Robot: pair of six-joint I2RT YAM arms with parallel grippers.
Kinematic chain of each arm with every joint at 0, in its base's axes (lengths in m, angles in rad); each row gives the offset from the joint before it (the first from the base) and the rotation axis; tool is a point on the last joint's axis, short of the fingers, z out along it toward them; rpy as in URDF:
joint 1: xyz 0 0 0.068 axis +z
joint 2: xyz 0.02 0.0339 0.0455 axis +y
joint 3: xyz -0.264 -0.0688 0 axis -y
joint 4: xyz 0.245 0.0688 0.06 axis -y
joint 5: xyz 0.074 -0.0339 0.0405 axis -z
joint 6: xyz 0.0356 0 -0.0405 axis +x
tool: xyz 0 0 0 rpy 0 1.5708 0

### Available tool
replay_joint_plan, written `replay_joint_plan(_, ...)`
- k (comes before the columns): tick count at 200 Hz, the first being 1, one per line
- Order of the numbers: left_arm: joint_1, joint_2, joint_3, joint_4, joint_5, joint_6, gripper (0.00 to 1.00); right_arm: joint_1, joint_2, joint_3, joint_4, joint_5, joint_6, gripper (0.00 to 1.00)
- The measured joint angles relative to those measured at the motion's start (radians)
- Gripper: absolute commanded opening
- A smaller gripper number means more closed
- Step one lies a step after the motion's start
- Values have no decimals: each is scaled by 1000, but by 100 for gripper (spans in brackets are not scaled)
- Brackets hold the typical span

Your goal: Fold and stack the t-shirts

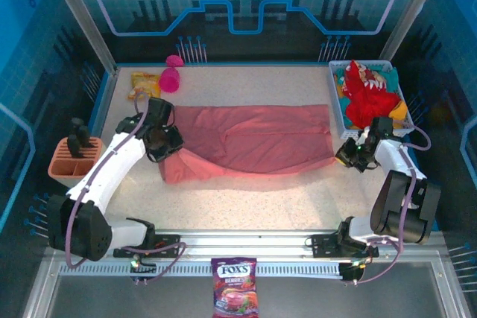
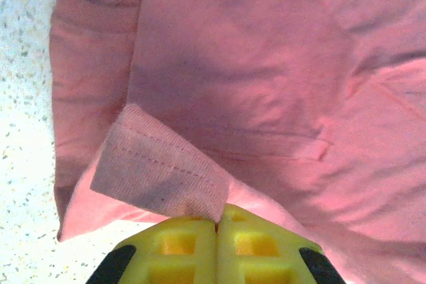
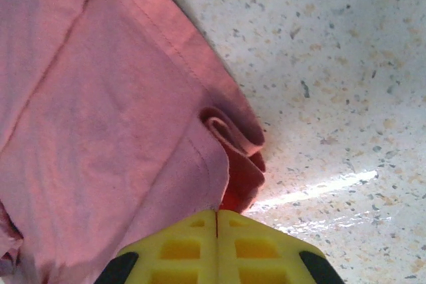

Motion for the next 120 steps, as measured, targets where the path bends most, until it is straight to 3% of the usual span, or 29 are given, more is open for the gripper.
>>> replay_joint_plan(61,53,126,203,-47,0,70,0,11,68,167,-33,-10,-3,0)
replay_joint_plan(120,68,293,333,-38,0,135,0,101,195,291,-33,44,5,0)
